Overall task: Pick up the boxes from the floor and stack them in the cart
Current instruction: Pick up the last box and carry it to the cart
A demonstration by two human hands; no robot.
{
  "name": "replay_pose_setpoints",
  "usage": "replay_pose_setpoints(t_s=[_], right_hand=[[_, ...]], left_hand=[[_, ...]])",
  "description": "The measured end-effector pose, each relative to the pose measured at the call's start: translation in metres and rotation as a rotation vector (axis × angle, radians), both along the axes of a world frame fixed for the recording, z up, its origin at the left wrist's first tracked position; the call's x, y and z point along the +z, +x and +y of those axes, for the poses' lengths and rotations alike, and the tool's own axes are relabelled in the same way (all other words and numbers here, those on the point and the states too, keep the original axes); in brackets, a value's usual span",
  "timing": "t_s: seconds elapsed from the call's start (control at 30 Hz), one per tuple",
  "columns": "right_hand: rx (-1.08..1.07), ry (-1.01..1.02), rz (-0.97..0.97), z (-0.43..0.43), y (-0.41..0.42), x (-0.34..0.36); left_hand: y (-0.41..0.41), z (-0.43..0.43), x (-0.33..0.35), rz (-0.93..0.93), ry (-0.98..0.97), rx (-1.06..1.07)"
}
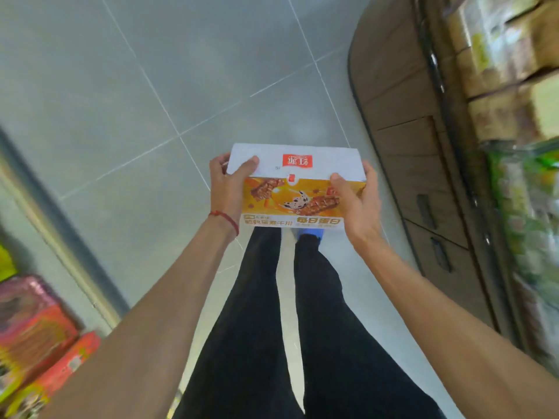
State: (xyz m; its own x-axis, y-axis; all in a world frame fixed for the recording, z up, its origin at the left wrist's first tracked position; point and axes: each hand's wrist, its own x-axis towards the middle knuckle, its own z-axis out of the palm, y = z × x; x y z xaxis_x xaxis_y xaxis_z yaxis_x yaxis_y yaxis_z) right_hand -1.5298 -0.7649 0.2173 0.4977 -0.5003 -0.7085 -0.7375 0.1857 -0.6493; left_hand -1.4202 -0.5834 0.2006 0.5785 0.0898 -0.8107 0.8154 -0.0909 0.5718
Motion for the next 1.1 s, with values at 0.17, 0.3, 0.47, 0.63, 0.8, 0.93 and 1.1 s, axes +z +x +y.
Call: replay_pose_setpoints(t_s=[0.17, 0.3, 0.47, 0.63, 0.8, 0.93, 1.1], right_hand=[[0.165, -0.036, -0.109, -0.003, 0.022, 0.064], [0.220, 0.010, -0.266, -0.010, 0.031, 0.118], [0.286, 0.035, -0.361, -0.013, 0.041, 0.172], [0.321, 0.071, -0.414, -0.013, 0.069, 0.215], [0.341, 0.082, -0.436, -0.011, 0.111, 0.236], [0.376, 0.058, -0.436, -0.003, 0.157, 0.241], [0.359, 0.031, -0.448, 0.022, 0.238, 0.242]], left_hand=[[-0.008, 0.014, 0.075, -0.098, -0.023, 0.037], [-0.012, 0.017, 0.138, -0.180, -0.029, 0.102], [-0.009, 0.021, 0.205, -0.301, -0.029, 0.160], [0.004, 0.023, 0.251, -0.391, -0.006, 0.207], [0.035, 0.030, 0.276, -0.478, 0.001, 0.224], [0.076, 0.038, 0.278, -0.527, 0.014, 0.190], [0.149, 0.066, 0.268, -0.538, -0.004, 0.208]])
